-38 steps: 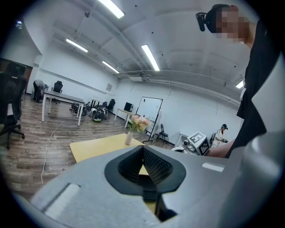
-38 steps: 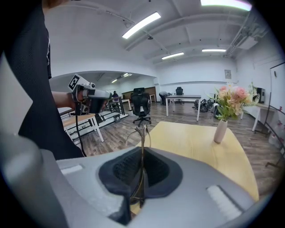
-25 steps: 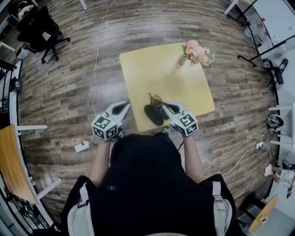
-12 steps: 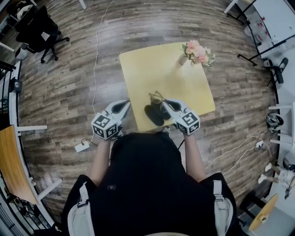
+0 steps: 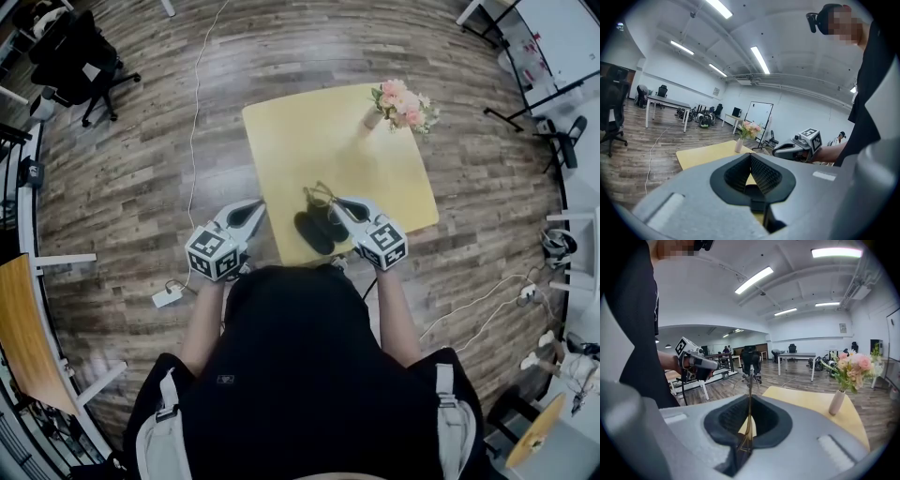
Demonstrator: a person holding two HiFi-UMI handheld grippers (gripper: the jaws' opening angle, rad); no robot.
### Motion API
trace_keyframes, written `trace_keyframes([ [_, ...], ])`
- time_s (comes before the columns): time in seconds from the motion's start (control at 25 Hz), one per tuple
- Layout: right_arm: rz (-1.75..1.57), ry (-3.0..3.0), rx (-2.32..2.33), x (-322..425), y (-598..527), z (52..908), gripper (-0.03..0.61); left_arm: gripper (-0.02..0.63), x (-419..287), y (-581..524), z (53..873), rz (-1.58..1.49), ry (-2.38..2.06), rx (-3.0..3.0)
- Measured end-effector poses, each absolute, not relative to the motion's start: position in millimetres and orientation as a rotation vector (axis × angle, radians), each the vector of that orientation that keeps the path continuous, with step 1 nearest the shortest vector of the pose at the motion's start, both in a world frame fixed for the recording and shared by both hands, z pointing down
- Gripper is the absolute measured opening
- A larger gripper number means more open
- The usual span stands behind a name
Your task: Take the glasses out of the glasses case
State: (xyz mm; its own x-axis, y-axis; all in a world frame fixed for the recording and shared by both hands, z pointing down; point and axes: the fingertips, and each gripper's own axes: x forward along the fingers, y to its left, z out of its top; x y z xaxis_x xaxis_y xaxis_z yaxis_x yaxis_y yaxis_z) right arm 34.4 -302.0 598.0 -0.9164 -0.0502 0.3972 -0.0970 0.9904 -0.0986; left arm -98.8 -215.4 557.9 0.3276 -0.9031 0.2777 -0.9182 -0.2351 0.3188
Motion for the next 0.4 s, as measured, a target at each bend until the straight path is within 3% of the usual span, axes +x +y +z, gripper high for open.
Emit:
trace_keyframes([
  [0.4, 0.159, -2.711, 0.105, 32.8, -299.9, 604.7, 0.018, 0.011, -99.4, -217.5, 557.1, 0.056, -1.595, 2.185],
])
